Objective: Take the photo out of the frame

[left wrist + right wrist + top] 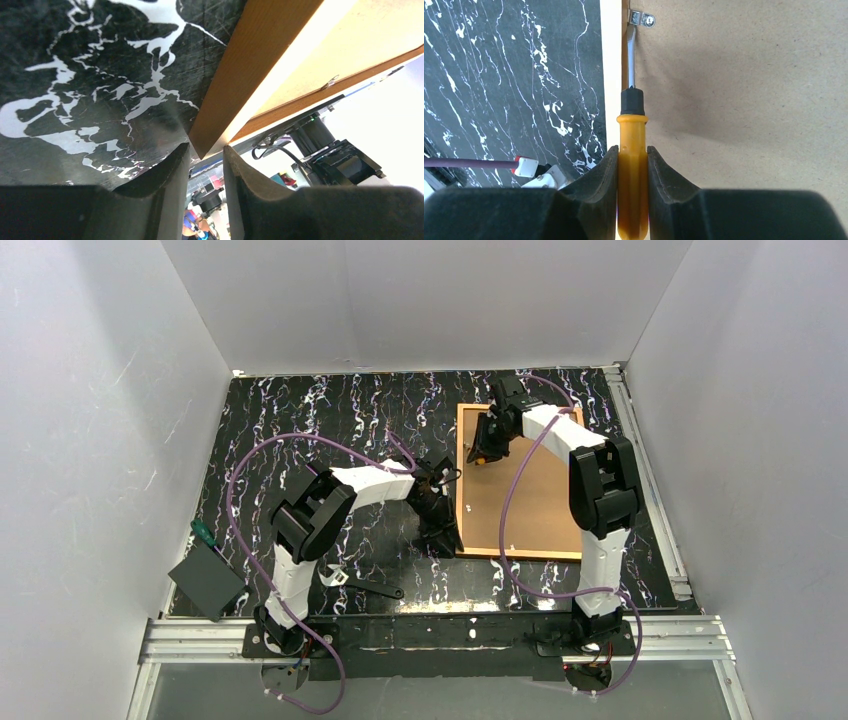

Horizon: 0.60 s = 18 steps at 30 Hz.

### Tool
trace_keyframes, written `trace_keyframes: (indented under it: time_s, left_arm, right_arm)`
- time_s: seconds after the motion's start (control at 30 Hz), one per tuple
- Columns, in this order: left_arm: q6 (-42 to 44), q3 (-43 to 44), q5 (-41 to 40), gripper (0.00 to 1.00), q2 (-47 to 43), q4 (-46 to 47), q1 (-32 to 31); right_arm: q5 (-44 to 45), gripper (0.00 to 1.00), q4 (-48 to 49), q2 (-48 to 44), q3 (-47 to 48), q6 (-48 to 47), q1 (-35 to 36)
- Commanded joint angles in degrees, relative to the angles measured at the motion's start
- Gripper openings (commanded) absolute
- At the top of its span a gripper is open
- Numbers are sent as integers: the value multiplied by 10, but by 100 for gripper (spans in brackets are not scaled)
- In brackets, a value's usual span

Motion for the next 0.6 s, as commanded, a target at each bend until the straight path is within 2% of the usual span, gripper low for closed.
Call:
trace_keyframes:
  time_s: [0.0,0.07,0.3,0.57]
  left_arm:
    - [-3,-40,-60,25,42,-66,-7]
    - [-9,-41,-54,21,46,-59,-8]
    - [-6,-52,-57,15,38,-61,-4]
    - [-20,-60,-42,14,47,-47,-4]
  right_arm:
    - [83,1,41,15,21,24,0]
    - [91,1,51,12,20,38,-1]
    - [87,1,78,7,29,74,-10]
    - [103,1,53,45,120,76,-16]
